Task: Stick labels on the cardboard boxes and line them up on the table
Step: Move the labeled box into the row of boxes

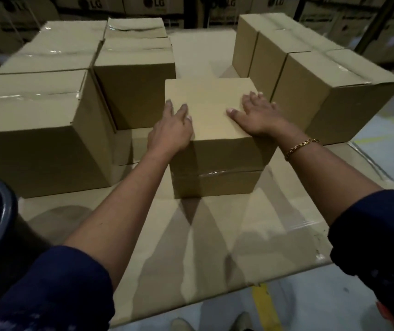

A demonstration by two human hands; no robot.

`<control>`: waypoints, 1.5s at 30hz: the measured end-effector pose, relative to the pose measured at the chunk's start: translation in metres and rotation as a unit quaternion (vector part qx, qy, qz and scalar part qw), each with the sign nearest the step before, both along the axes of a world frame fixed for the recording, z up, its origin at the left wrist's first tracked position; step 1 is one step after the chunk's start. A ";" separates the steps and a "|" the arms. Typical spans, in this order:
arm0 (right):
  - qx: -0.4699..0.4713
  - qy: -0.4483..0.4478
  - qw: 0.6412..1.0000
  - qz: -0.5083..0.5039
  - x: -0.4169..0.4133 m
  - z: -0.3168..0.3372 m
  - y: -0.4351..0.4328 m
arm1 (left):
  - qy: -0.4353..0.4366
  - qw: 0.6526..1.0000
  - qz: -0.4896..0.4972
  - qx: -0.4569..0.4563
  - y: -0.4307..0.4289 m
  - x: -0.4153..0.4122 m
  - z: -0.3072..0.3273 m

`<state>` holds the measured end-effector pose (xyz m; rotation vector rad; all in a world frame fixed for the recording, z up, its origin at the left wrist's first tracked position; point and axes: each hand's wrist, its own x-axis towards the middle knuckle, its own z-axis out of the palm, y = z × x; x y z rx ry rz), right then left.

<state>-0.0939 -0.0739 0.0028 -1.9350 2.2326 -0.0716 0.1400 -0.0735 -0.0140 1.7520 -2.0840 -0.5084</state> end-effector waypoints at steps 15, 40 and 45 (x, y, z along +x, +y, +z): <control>-0.114 -0.415 0.900 -0.065 -0.070 -0.066 0.122 | 0.352 0.933 0.061 0.026 0.110 0.004 -0.066; -0.076 -0.361 0.918 0.142 -0.104 -0.006 0.053 | 0.455 0.852 0.259 0.013 0.224 -0.133 -0.027; -0.054 -0.195 0.969 0.140 -0.112 -0.005 0.042 | 0.420 0.869 0.262 0.005 0.164 -0.105 -0.027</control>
